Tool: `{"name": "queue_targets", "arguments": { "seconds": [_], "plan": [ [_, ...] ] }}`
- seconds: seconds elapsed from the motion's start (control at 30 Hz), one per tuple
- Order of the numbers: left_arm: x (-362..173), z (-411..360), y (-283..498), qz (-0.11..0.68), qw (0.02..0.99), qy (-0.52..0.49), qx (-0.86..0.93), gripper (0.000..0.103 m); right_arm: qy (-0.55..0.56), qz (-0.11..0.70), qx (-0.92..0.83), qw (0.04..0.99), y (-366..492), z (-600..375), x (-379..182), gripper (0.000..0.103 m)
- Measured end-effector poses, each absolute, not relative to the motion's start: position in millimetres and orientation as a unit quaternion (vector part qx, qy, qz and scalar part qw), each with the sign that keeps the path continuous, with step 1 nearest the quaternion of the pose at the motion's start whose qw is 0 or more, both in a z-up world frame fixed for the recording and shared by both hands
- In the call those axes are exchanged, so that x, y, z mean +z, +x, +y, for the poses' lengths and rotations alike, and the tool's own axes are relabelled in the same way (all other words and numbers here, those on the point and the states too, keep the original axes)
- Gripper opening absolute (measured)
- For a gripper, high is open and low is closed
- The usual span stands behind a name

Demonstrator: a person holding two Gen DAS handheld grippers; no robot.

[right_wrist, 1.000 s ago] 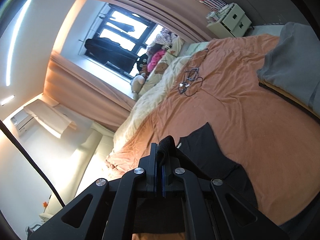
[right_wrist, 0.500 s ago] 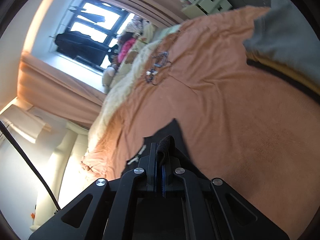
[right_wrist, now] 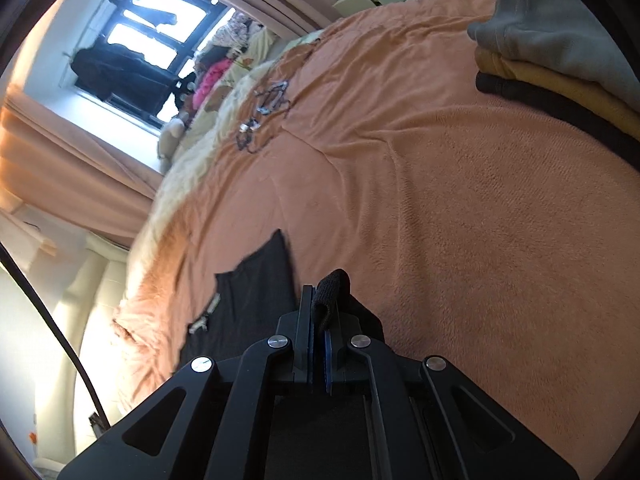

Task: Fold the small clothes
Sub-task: 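Open both tools to release the folded hem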

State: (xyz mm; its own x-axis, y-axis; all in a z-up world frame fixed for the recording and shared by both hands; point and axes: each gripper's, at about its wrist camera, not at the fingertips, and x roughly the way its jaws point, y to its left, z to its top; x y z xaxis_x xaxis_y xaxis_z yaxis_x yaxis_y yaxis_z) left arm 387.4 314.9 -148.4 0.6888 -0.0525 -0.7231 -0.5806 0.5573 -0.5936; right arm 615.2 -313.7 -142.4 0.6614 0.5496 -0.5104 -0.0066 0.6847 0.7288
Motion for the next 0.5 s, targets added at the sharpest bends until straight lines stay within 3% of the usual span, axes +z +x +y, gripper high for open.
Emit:
{"name": "queue_targets", "arguments": {
  "seconds": [0.1, 0.17, 0.2, 0.23, 0.27, 0.3, 0.5],
  "plan": [
    [-149.8, 318.7, 388.7, 0.374, 0.805, -0.429, 0.171, 0.006, 0.331, 0.391, 0.171, 0.841, 605.5, -306.0, -128.3, 0.001],
    [-147.1, 319.7, 384.4, 0.38, 0.804, -0.424, 0.174, 0.023, 0.311, 0.396, 0.178, 0.845, 597.1, -304.1, -118.6, 0.004],
    [-145.1, 319.8, 381.3, 0.384, 0.804, -0.421, 0.174, 0.03, 0.301, 0.394, 0.182, 0.849, 591.6, -303.9, -112.5, 0.012],
    [-143.2, 319.6, 378.9, 0.385, 0.805, -0.416, 0.175, 0.045, 0.292, 0.393, 0.182, 0.853, 587.2, -305.4, -108.5, 0.033],
    [-140.0, 318.5, 376.3, 0.387, 0.808, -0.407, 0.175, 0.053, 0.281, 0.391, 0.182, 0.857, 580.1, -305.5, -102.5, 0.048],
    [-135.9, 317.1, 373.6, 0.389, 0.813, -0.395, 0.175, 0.054, 0.275, 0.386, 0.181, 0.862, 574.7, -306.0, -96.5, 0.07],
    [-125.0, 299.7, 370.1, 0.445, 0.825, -0.311, 0.155, 0.055, 0.231, 0.397, 0.165, 0.873, 545.2, -310.6, -83.4, 0.073]
  ]
}}
